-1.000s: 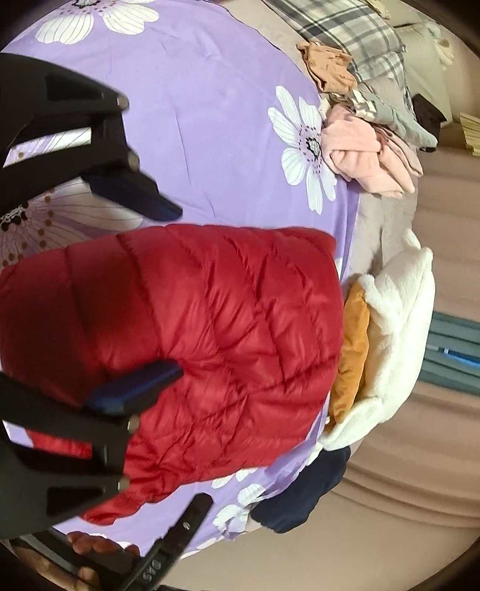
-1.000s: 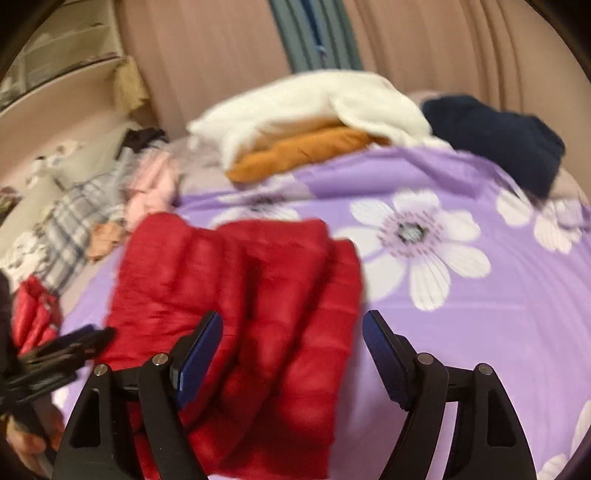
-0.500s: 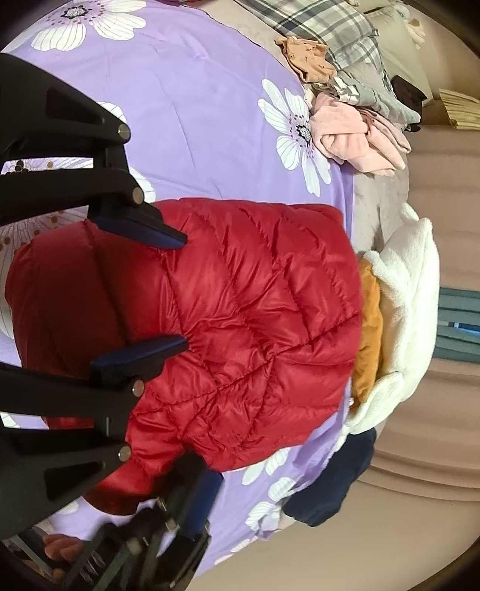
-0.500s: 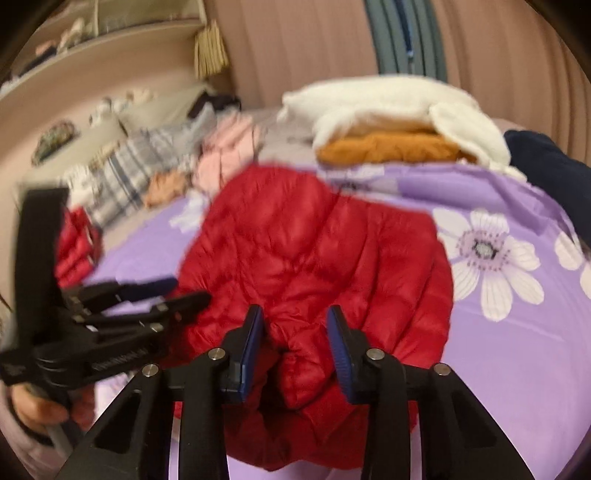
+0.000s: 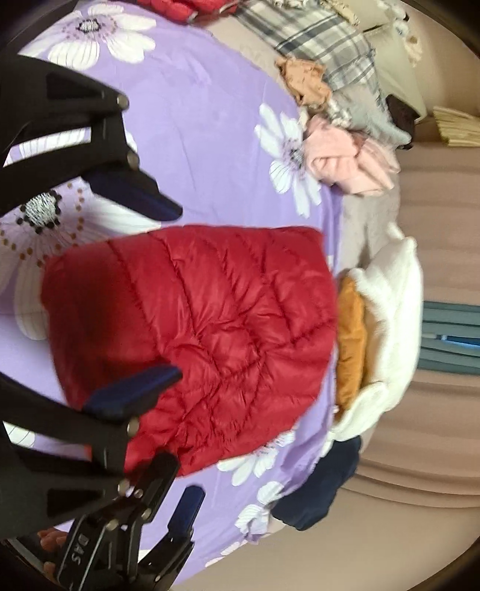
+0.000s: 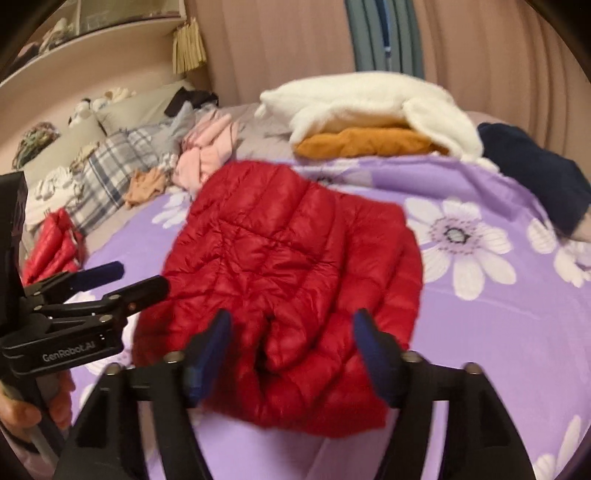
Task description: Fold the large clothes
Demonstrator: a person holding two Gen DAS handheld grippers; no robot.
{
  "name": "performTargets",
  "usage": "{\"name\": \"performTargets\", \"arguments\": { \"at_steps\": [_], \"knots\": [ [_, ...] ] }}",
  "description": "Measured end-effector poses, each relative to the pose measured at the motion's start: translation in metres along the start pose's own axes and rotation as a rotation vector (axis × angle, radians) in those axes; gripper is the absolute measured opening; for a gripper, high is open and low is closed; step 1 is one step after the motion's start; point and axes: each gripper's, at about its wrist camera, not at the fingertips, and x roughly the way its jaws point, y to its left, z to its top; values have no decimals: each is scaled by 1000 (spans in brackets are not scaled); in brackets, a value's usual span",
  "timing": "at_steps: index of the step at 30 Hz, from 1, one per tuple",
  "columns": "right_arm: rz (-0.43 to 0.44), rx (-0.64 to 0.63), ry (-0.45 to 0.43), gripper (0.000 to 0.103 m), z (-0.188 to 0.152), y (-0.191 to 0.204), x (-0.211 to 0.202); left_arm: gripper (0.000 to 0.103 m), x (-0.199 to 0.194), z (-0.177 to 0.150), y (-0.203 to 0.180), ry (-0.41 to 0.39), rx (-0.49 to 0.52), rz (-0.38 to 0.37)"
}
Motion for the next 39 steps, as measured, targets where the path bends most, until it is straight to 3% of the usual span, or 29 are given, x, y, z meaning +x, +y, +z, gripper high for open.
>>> {"name": "performTargets", "arguments": {
  "at_steps": [3, 10, 18, 22, 39],
  "knots": [
    [-25, 4, -11, 78, -1, 5, -23, 99, -21, 0, -1, 3, 0, 13],
    [-76, -3, -49, 102, 0, 13, -65, 102, -79, -6, -5, -24, -8, 23],
    [-111, -19, -91, 102, -3, 26, -98, 103, -125, -16, -11, -34, -23, 38],
    [-152, 6, -69, 102, -11, 23, -93, 103, -121, -26, -12, -8, -13, 87],
    [-161, -11, -74, 102, -13, 31, -105, 103, -127, -35, -20, 3, 8, 72]
  ]
}}
